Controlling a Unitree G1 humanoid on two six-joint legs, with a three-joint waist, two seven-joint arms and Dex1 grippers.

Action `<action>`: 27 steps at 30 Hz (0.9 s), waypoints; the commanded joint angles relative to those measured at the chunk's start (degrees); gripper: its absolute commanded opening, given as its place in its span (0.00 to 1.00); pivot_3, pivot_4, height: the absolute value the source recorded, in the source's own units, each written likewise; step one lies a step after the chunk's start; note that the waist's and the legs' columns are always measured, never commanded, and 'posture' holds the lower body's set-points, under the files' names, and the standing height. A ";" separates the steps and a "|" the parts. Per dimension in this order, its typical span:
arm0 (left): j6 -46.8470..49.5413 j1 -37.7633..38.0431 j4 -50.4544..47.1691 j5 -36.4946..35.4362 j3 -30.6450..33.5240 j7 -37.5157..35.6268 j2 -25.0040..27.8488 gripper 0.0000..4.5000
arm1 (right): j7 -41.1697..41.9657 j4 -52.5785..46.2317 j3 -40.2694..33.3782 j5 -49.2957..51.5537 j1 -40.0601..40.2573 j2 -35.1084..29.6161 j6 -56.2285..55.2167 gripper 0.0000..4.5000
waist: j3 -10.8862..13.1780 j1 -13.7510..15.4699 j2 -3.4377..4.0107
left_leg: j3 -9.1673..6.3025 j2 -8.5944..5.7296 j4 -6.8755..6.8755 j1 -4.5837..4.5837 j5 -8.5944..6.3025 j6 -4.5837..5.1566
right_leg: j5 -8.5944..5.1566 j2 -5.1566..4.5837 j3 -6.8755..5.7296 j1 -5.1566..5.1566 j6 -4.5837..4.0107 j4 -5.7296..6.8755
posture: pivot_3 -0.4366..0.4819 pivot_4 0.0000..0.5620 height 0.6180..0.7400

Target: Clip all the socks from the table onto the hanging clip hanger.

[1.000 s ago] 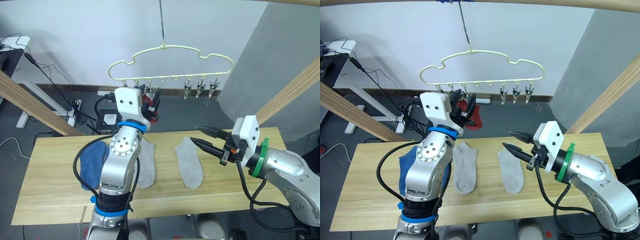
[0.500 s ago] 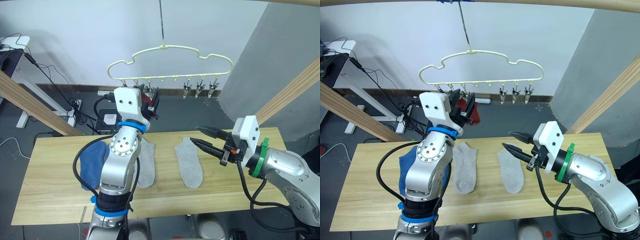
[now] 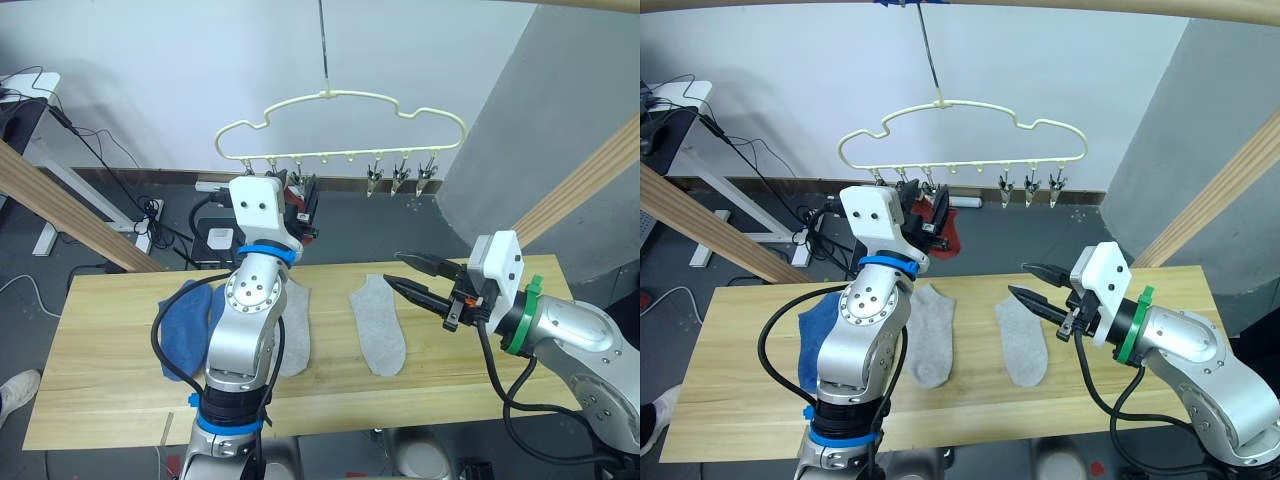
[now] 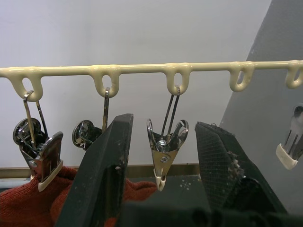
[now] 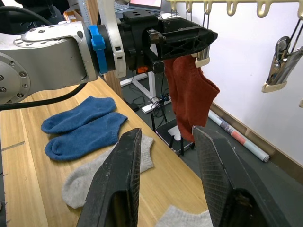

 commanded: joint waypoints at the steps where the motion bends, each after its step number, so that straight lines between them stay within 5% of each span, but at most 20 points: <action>1: -1.36 -0.02 -2.43 1.03 -0.79 0.82 -0.73 0.51 | 0.37 -2.05 -1.69 1.54 0.00 -0.63 -0.38 0.39 | 0.00 0.00 0.00 | 0.00 0.00 0.00 0.00 0.00 0.00 | 0.00 0.00 0.00 0.00 0.00 0.00 | 0.21 0.54 1.00; 15: -2.07 -0.03 -2.12 1.79 -1.22 1.63 -2.00 0.51 | 0.83 -1.60 -2.01 3.20 -1.65 -0.58 -1.25 0.39 | 0.00 -0.03 0.00 | 0.00 0.00 0.00 0.00 0.00 0.00 | 0.00 0.00 0.01 0.00 0.00 0.00 | 0.20 0.54 1.00; 23: -2.57 -0.32 -1.69 2.53 -1.02 2.13 -2.16 0.09 | 0.68 -1.41 -1.62 3.55 -2.01 -0.72 -1.05 0.39 | 0.00 -0.03 0.00 | 0.01 0.00 0.01 0.00 0.00 0.00 | 0.00 0.00 0.01 0.01 0.00 0.00 | 0.20 0.54 1.00; 27: -2.54 -0.09 -2.07 2.63 -1.02 2.18 -2.09 0.00 | 0.32 -1.71 -1.51 3.65 -2.05 -0.80 -0.77 0.39 | 0.00 -0.03 0.00 | 0.00 0.00 0.01 0.01 0.00 0.00 | 0.00 0.00 0.00 0.01 0.00 0.01 | 0.20 0.55 1.00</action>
